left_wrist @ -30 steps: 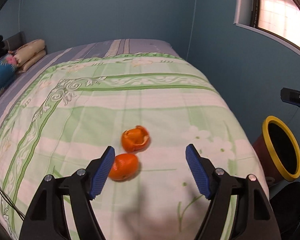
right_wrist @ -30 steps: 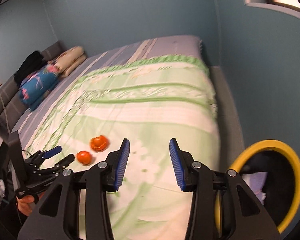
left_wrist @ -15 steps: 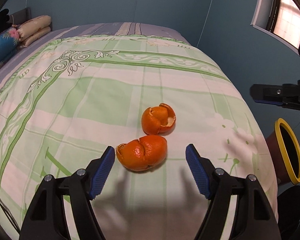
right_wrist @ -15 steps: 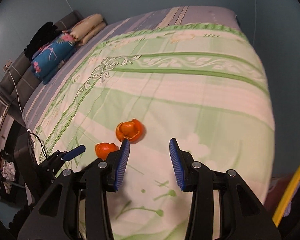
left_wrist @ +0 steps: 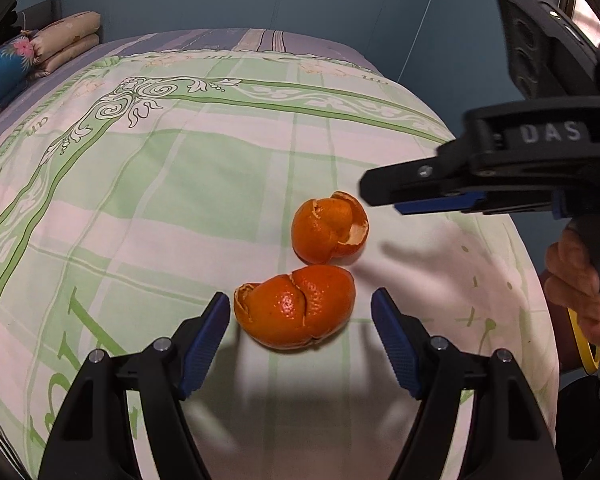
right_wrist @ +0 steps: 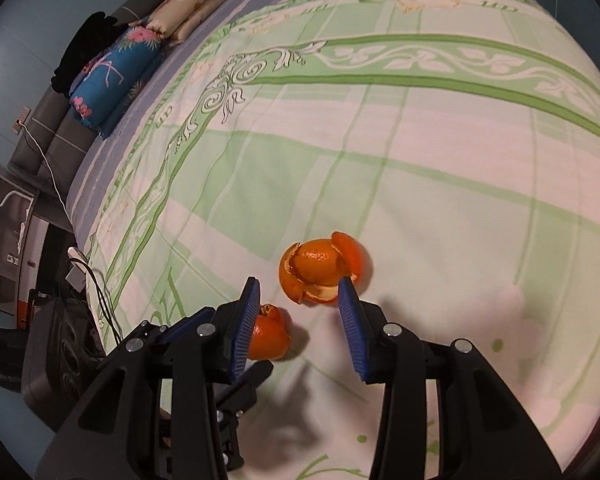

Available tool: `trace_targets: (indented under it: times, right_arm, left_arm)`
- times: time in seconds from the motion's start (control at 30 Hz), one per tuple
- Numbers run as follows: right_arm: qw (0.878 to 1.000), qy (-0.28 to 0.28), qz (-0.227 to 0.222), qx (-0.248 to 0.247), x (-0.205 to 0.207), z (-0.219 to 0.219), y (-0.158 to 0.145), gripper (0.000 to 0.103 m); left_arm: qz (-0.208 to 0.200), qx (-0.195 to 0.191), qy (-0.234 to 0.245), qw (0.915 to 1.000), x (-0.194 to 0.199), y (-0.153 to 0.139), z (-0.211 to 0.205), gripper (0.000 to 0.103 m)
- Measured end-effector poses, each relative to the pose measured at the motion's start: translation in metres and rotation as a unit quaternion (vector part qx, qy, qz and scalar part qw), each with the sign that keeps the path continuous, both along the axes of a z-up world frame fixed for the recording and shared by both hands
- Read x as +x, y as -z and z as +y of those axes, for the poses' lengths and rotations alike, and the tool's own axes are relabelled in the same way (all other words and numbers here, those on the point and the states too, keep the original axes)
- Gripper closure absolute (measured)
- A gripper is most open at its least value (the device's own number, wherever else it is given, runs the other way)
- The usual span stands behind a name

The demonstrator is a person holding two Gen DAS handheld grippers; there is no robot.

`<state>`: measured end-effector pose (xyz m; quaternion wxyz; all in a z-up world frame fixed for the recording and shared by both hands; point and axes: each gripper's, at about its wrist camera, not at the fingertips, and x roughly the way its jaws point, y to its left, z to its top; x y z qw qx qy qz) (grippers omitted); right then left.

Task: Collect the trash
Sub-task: 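Grasp an orange peel with the left tool while the right tool grasps the other peel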

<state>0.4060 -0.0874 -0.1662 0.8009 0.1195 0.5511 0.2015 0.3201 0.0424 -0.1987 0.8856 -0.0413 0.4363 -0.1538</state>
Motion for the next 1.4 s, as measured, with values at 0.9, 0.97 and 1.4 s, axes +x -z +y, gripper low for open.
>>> trace_targets:
  times: [0.9, 0.97, 1.4]
  right_arm:
    - [0.999, 0.0, 0.021, -0.04, 0.041, 0.032, 0.04, 0.081]
    - [0.999, 0.0, 0.015, -0.039, 0.04, 0.032, 0.038, 0.082]
    - [0.999, 0.032, -0.029, -0.013, 0.027, -0.001, -0.002, 0.084]
  left_arm:
    - [-0.001, 0.002, 0.005, 1.0, 0.005, 0.003, -0.001, 0.06]
    - [-0.002, -0.001, 0.003, 1.0, 0.005, 0.001, 0.0, 0.062]
    - [-0.018, -0.041, 0.019, 0.9988, -0.019, -0.022, 0.008, 0.066]
